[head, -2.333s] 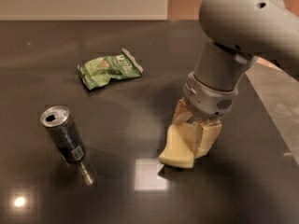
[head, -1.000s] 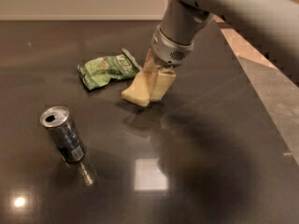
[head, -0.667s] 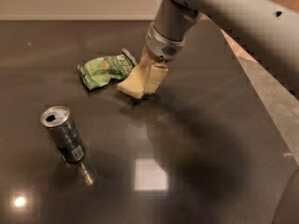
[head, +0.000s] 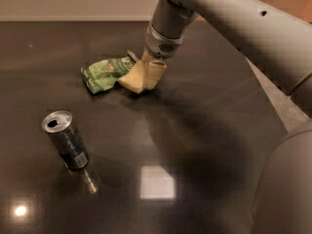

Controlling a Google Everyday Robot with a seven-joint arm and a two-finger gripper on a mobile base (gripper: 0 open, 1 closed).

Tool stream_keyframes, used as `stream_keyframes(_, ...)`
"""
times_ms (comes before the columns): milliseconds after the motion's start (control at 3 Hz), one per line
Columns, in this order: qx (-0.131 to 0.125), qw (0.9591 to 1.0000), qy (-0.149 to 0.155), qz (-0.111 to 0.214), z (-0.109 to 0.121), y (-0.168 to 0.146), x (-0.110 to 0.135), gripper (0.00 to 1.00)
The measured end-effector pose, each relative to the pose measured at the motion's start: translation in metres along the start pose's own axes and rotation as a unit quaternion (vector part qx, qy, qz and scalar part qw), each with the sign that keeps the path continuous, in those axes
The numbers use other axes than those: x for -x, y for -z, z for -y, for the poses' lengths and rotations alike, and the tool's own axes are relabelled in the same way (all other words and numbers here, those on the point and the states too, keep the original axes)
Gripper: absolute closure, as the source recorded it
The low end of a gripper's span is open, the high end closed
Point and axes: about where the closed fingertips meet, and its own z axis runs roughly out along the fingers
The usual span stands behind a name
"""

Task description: Move sponge near green jalapeno chip bag

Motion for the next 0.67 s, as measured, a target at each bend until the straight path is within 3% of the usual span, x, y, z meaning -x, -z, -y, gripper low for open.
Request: stream_keyframes(667, 0.002, 1.0, 0.001, 0.0, -0.0005, -0.0034, 0.001, 0.13)
